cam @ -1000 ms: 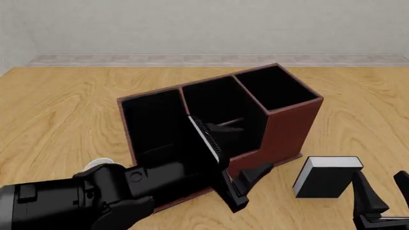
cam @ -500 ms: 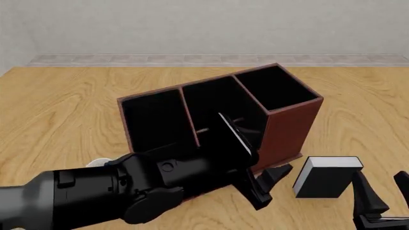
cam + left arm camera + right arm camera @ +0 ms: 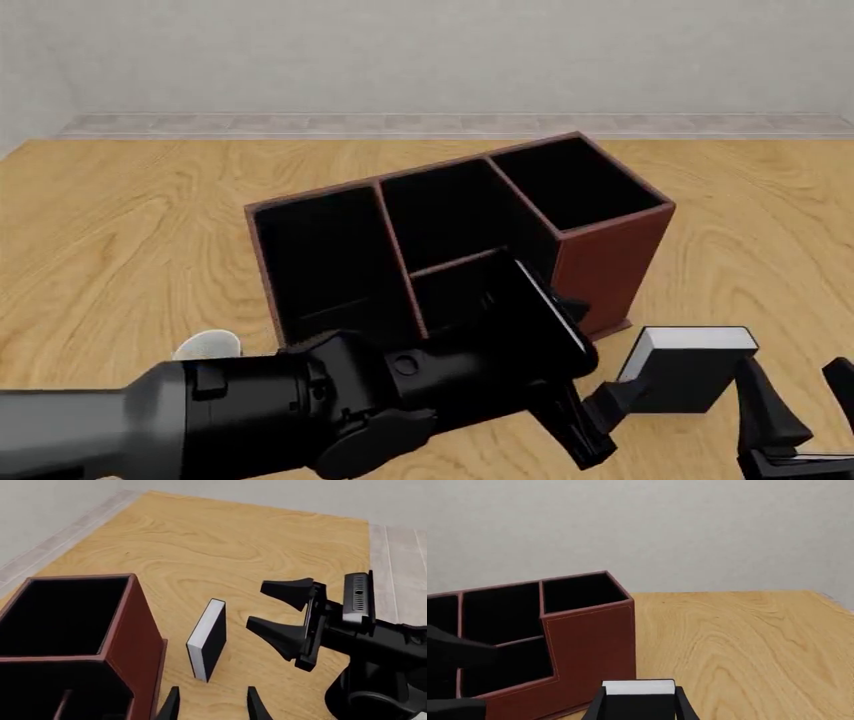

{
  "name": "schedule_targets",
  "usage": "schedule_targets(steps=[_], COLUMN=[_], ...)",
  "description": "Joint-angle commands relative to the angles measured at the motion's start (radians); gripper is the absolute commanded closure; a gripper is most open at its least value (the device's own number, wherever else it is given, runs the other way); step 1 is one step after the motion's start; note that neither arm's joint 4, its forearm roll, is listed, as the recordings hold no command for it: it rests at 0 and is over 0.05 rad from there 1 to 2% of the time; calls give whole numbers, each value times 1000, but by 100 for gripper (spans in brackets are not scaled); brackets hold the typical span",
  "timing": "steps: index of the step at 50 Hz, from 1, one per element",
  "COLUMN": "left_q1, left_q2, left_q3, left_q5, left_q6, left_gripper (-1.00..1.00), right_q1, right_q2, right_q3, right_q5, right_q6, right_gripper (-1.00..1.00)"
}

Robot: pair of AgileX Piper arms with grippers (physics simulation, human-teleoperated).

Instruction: Pick up the book and place it in the back compartment of the caddy.

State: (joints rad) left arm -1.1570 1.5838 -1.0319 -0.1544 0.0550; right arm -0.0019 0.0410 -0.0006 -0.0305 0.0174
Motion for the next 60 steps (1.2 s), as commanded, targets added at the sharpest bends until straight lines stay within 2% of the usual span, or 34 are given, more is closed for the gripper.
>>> schedule_targets(steps=[1, 29, 49, 60], left_q1=[-18, 24, 11, 46], left_q2=[51, 150, 236, 282], left_q3=[-29, -59, -145, -182], left_q5=[-11, -76, -61, -56], left_q6=[-2, 12, 27, 29], left_gripper=[-100, -100, -100, -100], right_q1=[1, 0, 0, 0], right_q2=[-4, 13, 17, 13], right_q3=[0, 0, 0, 0], right_q5=[2, -12, -17, -13], right_q6=[-5, 0, 0, 0], right_gripper=[-100, -100, -100, -100])
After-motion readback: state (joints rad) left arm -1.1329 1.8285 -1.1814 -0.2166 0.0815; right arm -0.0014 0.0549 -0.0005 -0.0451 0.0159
